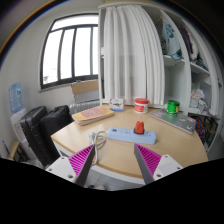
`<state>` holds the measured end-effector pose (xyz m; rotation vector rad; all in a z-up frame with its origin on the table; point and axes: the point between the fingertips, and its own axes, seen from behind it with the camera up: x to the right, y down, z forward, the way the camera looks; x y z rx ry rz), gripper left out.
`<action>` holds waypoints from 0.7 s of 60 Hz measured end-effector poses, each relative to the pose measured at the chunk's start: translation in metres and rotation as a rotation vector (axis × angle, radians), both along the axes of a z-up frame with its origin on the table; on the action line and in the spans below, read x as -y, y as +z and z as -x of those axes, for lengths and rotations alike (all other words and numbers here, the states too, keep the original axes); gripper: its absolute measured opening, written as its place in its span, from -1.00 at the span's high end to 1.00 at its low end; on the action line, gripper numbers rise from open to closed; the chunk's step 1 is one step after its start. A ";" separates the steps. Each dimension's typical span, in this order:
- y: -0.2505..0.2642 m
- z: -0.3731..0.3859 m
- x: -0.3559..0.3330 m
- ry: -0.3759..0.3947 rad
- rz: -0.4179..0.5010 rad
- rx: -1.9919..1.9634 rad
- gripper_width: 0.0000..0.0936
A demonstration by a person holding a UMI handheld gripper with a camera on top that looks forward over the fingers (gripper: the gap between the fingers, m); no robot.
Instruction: Unplug charger
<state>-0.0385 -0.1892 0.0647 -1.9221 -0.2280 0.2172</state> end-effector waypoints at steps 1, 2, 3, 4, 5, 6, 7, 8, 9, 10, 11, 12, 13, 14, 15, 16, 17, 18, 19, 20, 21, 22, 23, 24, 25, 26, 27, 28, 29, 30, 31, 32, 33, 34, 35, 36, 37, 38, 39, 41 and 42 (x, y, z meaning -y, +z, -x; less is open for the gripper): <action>0.001 -0.004 -0.006 -0.007 -0.004 0.006 -0.74; 0.001 -0.007 -0.011 -0.014 -0.008 0.013 -0.74; 0.001 -0.011 -0.016 -0.022 -0.012 0.020 -0.74; 0.001 -0.015 -0.022 -0.031 -0.014 0.027 -0.74; 0.001 -0.018 -0.028 -0.040 -0.016 0.034 -0.74; 0.002 -0.019 -0.026 -0.050 -0.016 0.039 -0.74; 0.003 -0.024 -0.039 -0.058 -0.020 0.043 -0.74; 0.003 -0.027 -0.046 -0.069 -0.023 0.045 -0.74; 0.003 -0.031 -0.054 -0.079 -0.026 0.048 -0.74; 0.003 -0.033 -0.061 -0.088 -0.026 0.051 -0.73; 0.004 -0.035 -0.067 -0.099 -0.024 0.055 -0.73; 0.004 -0.038 -0.074 -0.108 -0.025 0.058 -0.73; 0.003 -0.041 -0.080 -0.117 -0.025 0.061 -0.73; 0.000 -0.045 -0.088 -0.127 -0.024 0.065 -0.73; -0.002 -0.048 -0.094 -0.137 -0.019 0.070 -0.73; -0.003 -0.050 -0.100 -0.148 -0.013 0.076 -0.73; -0.004 -0.051 -0.106 -0.155 -0.010 0.080 -0.73; -0.006 -0.053 -0.112 -0.161 -0.007 0.084 -0.72; -0.009 -0.056 -0.118 -0.170 -0.002 0.088 -0.71; -0.011 -0.059 -0.123 -0.178 0.005 0.092 -0.71; -0.013 -0.061 -0.128 -0.187 0.010 0.096 -0.71; -0.014 -0.064 -0.133 -0.196 0.012 0.098 -0.70; -0.015 -0.066 -0.138 -0.205 0.013 0.097 -0.69; -0.015 -0.068 -0.143 -0.213 0.013 0.096 -0.68; -0.016 -0.070 -0.147 -0.221 0.014 0.093 -0.65; -0.018 -0.072 -0.151 -0.227 0.016 0.090 -0.64; -0.021 -0.074 -0.154 -0.234 0.023 0.089 -0.59; -0.025 -0.075 -0.157 -0.239 0.033 0.087 -0.52; -0.029 -0.076 -0.160 -0.242 0.045 0.085 -0.44; -0.033 -0.076 -0.162 -0.244 0.059 0.081 -0.35; -0.037 -0.076 -0.163 -0.244 0.074 0.076 -0.23; -0.035 -0.074 -0.165 -0.239 0.080 0.061 -0.09; -0.035 -0.069 -0.168 -0.226 0.069 0.037 0.06; -0.037 -0.063 -0.169 -0.208 0.072 0.013 0.22; -0.036 -0.060 -0.169 -0.194 0.070 -0.009 0.37; -0.036 -0.062 -0.170 -0.197 0.066 -0.016 0.37; -0.036 -0.063 -0.170 -0.202 0.064 -0.014 0.40; -0.036 -0.063 -0.170 -0.200 0.061 -0.005 0.44; -0.037 -0.063 -0.169 -0.198 0.064 0.008 0.48; -0.037 -0.064 -0.168 -0.199 0.058 0.035 0.55; -0.037 -0.064 -0.168 -0.202 0.056 0.041 0.58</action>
